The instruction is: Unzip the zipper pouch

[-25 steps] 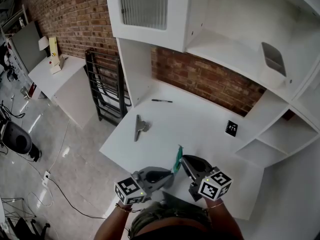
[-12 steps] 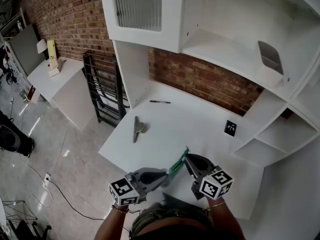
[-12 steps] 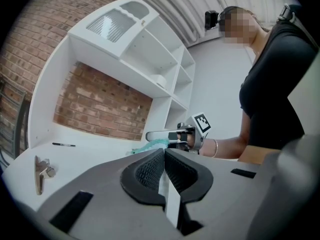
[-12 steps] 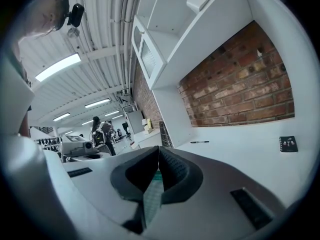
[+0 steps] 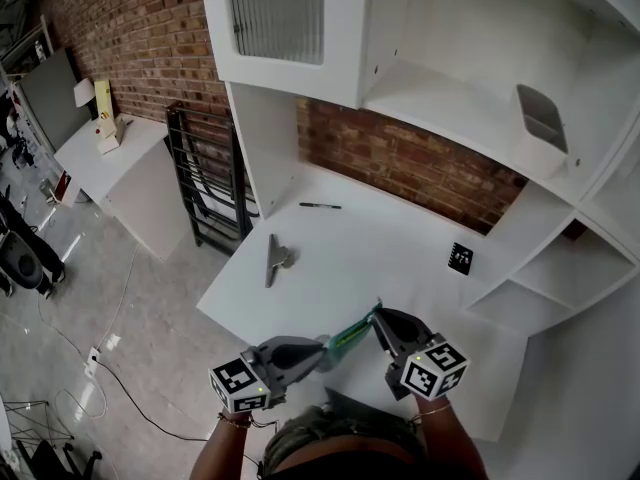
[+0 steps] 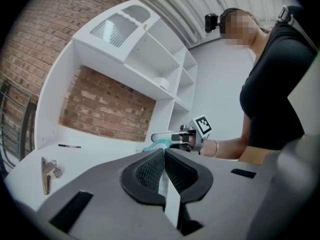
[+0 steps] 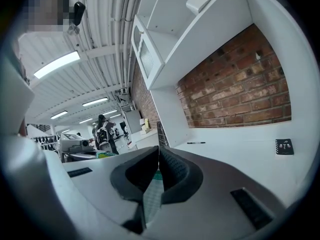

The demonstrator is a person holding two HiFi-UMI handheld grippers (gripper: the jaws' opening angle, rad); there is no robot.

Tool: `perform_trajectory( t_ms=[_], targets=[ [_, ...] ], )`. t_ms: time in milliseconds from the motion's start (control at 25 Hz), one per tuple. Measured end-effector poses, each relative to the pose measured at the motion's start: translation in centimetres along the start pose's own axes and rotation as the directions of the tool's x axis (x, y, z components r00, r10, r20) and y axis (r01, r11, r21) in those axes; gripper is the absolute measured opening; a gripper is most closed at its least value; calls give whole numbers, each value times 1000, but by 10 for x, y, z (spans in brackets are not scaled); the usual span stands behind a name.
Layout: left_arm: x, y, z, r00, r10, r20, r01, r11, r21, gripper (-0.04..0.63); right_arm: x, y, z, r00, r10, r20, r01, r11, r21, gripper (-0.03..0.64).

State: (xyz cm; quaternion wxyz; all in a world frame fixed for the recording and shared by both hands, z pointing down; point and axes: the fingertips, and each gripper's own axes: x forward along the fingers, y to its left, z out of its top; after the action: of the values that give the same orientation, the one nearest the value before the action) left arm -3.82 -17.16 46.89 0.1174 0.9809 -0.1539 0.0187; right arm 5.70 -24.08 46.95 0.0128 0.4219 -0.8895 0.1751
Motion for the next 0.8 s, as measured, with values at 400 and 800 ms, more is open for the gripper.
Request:
perform_trajectory(
  t_ms=[400,800],
  targets=[
    [-20,9,1,999,43,13,-43,999,-17,6,-5,-22,0,998,-70,1,70,997,11,2],
    [-30,19,-1,997,71,1,-71,997,-22,6,-10,-37,3,994,-107,14,107,994,11,2]
  ],
)
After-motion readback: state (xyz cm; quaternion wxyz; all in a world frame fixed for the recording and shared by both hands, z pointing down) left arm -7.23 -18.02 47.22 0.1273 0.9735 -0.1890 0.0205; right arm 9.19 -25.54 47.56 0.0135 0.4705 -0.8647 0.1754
